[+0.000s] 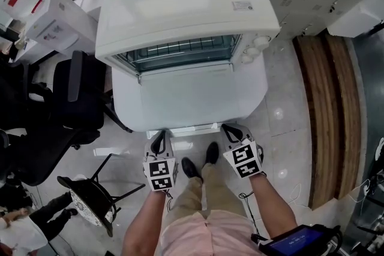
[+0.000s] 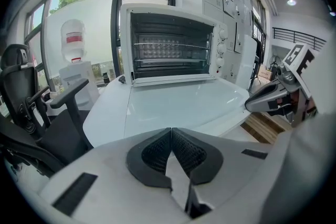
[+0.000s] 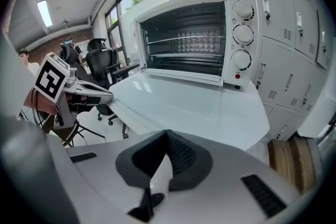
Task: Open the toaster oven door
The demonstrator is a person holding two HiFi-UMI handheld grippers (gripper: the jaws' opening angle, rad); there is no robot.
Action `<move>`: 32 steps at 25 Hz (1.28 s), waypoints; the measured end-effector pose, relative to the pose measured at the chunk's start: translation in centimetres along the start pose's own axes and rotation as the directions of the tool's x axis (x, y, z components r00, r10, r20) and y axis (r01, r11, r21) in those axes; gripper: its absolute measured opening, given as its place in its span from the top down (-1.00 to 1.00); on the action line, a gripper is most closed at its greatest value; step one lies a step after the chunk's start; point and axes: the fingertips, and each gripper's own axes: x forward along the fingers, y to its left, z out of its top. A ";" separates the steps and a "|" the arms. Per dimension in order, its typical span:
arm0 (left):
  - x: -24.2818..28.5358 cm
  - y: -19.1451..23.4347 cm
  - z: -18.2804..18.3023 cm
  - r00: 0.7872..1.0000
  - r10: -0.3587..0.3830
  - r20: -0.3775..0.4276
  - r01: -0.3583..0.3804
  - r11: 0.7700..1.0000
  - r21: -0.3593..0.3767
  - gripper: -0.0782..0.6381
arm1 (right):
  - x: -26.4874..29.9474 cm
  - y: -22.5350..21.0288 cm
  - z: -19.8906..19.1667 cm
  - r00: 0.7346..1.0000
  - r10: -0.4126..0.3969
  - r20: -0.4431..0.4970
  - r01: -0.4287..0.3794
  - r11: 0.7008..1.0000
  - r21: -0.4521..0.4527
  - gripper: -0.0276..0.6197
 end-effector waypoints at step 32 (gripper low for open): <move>-20.3 -0.5 27.5 0.797 0.007 0.604 -0.034 0.999 0.034 0.74 | -20.9 5.5 25.9 0.769 -0.120 0.628 0.172 0.985 -0.023 0.91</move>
